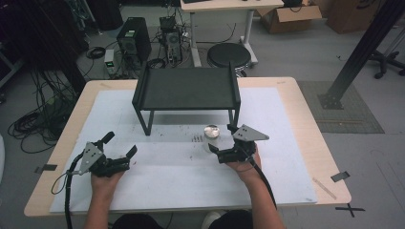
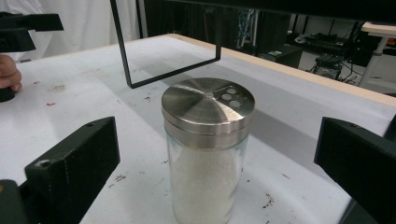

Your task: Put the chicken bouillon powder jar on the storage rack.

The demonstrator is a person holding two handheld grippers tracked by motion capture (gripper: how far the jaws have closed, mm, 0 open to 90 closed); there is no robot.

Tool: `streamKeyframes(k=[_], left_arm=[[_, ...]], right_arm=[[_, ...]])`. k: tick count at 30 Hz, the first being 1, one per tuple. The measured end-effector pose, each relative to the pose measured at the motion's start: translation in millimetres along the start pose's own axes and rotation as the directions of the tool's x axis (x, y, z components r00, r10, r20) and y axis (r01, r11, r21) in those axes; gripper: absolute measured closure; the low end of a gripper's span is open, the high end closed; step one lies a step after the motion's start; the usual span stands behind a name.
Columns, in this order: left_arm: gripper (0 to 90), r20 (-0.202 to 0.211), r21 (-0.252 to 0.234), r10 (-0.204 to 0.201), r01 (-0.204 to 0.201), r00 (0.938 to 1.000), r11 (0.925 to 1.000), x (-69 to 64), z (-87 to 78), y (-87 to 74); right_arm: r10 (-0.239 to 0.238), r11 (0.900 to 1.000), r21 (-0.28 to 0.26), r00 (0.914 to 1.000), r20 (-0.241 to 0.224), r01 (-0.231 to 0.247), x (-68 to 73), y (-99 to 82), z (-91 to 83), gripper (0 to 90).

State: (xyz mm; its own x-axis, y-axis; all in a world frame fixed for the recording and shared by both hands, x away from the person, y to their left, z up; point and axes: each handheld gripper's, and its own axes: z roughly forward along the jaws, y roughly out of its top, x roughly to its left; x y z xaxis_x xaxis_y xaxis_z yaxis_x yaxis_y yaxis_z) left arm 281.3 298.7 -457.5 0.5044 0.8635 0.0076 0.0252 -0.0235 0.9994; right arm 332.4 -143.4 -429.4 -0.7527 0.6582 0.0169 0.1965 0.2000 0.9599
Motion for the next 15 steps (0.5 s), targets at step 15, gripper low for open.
streamKeyframes(k=[15], left_arm=[[0.2, -0.001, 0.0, 0.004, -0.004, 1.0, 1.0, -0.4, -0.1, 0.0]], right_arm=[[0.009, 0.9993, 0.038, 0.9998, -0.017, -0.008, 0.2, -4.0, 19.4, 0.0]])
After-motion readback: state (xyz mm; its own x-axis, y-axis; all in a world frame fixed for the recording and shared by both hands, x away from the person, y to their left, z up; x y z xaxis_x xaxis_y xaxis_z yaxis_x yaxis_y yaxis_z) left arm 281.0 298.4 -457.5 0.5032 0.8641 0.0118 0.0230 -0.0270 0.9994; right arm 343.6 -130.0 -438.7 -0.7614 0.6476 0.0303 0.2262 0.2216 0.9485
